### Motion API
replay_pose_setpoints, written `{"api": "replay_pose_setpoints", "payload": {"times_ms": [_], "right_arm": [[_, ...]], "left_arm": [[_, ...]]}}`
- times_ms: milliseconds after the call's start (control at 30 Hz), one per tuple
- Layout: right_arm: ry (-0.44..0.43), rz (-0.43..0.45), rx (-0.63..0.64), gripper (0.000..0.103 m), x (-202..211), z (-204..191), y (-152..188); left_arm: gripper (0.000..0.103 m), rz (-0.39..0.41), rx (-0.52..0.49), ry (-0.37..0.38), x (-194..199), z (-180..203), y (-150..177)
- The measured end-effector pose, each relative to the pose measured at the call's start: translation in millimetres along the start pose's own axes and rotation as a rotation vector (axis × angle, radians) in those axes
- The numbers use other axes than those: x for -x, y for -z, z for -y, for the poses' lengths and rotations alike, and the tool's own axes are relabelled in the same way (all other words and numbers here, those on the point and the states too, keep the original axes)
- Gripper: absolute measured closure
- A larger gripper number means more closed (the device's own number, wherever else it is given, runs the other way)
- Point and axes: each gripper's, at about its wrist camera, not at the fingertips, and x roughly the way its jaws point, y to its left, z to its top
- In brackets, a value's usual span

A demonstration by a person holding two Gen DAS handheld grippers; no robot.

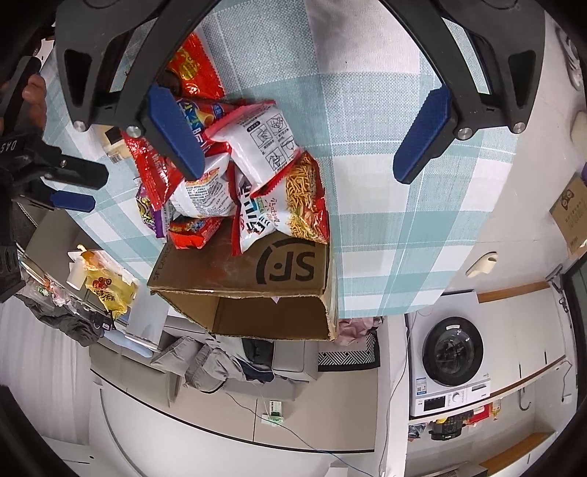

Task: Organize snacks
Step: 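Move both grippers back toward the snack pile in front of the box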

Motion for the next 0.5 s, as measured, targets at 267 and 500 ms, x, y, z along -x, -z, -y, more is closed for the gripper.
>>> {"api": "replay_pose_setpoints", "payload": {"times_ms": [267, 500], "right_arm": [[0.018, -0.058, 0.030, 0.000, -11.7, -3.7, 11.8], [0.048, -0.111, 0.034, 0.000, -17.7, -1.2, 22.0]], "left_arm": [[0.001, -0.019, -0.005, -0.003, -7.0, 1.8, 5.1], [0.001, -0.046, -0.020, -0.001, -8.9, 3.1, 11.3]]}}
